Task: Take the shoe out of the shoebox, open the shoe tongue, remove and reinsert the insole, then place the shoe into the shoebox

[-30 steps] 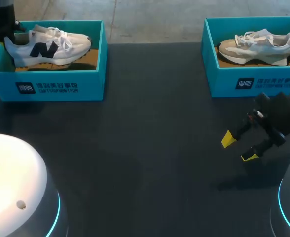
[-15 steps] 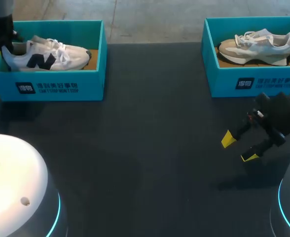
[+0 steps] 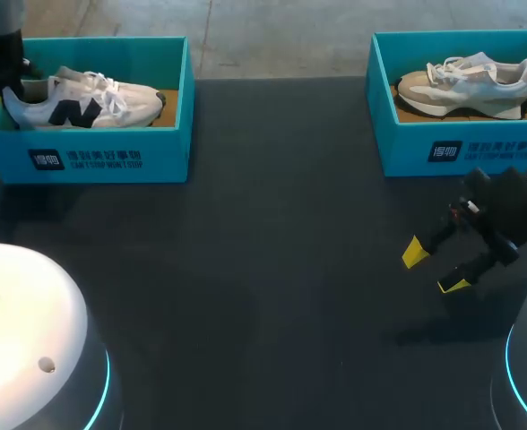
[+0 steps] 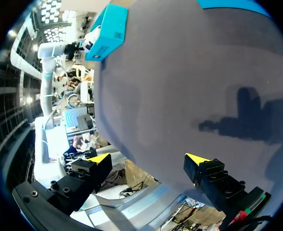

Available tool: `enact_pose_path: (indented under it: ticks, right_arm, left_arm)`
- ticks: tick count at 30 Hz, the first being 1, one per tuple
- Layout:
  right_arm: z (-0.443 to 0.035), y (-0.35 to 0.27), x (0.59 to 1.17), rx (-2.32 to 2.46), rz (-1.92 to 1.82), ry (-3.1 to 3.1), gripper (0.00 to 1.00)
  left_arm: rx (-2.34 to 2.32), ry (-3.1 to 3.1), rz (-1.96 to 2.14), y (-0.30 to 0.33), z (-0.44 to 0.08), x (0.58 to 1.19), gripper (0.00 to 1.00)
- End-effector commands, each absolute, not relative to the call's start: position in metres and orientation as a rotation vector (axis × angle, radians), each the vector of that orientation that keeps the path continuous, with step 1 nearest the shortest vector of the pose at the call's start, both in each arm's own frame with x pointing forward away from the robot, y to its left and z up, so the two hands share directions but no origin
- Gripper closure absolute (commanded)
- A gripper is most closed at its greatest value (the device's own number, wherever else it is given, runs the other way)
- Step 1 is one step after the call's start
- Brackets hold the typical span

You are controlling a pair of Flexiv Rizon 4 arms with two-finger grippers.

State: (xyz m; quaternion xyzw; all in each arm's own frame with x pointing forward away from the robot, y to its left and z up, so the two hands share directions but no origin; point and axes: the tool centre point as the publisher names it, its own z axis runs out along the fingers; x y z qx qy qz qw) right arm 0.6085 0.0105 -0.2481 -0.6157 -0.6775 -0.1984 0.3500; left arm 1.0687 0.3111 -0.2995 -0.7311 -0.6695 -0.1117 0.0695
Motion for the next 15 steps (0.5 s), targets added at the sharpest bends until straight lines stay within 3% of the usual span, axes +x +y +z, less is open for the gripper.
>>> enact_pose_path:
  ticks: [1,15]
  right_arm:
    - [-0.248,0.011,0.608,-1.598,-0.514,-1.755,0.00]
    - [-0.248,0.011,0.608,-1.598,-0.514,-1.755,0.00]
  left_arm:
    - [-2.195,-2.012,-0.323,0.311,-0.300,1.076,1.00]
    - [-2.190,-1.973,-0.292,0.306,-0.315,1.076,1.00]
